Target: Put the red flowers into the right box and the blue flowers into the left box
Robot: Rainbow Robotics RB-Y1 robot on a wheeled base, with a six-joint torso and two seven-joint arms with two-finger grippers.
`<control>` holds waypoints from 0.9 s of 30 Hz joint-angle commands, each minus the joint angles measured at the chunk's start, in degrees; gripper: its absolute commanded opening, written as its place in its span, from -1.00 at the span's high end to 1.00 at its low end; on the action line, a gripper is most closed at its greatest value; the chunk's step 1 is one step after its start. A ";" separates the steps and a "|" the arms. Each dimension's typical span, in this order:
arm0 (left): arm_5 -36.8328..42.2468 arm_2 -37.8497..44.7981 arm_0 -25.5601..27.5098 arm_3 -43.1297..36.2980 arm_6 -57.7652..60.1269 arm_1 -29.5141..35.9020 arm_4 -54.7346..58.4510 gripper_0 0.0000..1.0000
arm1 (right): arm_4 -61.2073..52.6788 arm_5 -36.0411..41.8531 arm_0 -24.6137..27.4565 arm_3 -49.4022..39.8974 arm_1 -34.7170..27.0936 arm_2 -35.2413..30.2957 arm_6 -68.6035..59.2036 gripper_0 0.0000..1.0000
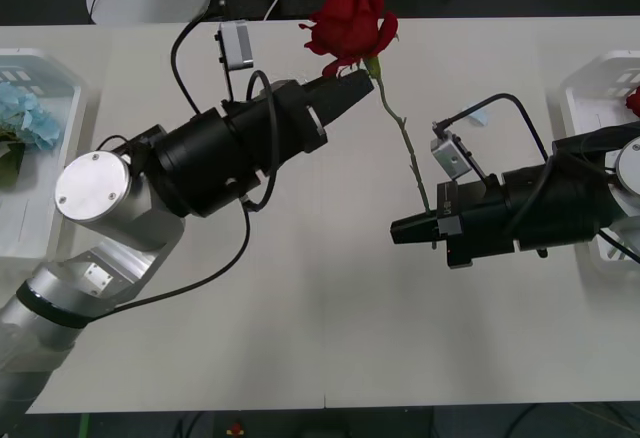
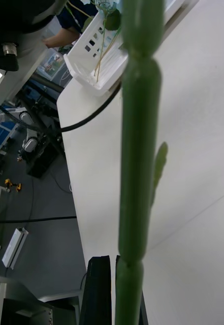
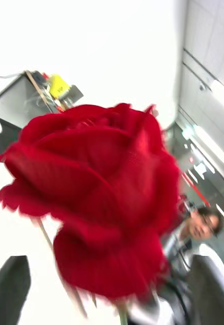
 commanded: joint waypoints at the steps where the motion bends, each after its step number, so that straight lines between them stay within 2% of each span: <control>1: 9.79 7.80 4.77 -4.76 3.83 7.88 2.69 -1.00 | 2.90 -1.35 -0.71 -2.27 0.08 0.12 -3.99 1.00; 6: 18.40 13.25 6.35 -4.14 3.92 13.77 3.04 -1.00 | 8.08 -2.23 -1.24 -2.54 -1.77 -1.38 -8.38 1.00; 10: 25.96 17.91 6.08 -0.80 2.86 19.21 2.69 -1.00 | 17.14 -2.50 -3.09 -2.71 -5.02 -2.17 -14.80 1.00; 16: 34.57 19.93 3.27 6.14 -9.00 22.99 0.31 -1.00 | 27.16 -0.91 -4.05 -1.31 -10.47 -6.39 -24.91 1.00; 21: 37.21 18.70 1.43 10.80 -20.43 23.08 -1.36 -1.00 | 35.77 6.73 -4.49 3.88 -16.18 -13.33 -25.08 1.00; 24: 36.15 17.20 1.43 11.24 -21.97 23.35 -1.53 -1.00 | 37.18 9.46 -4.67 9.06 -18.99 -16.41 -24.91 1.00; 27: 34.39 15.71 1.43 11.24 -21.97 23.26 -1.88 -1.00 | 37.97 8.93 -4.67 15.30 -21.80 -17.37 -24.91 1.00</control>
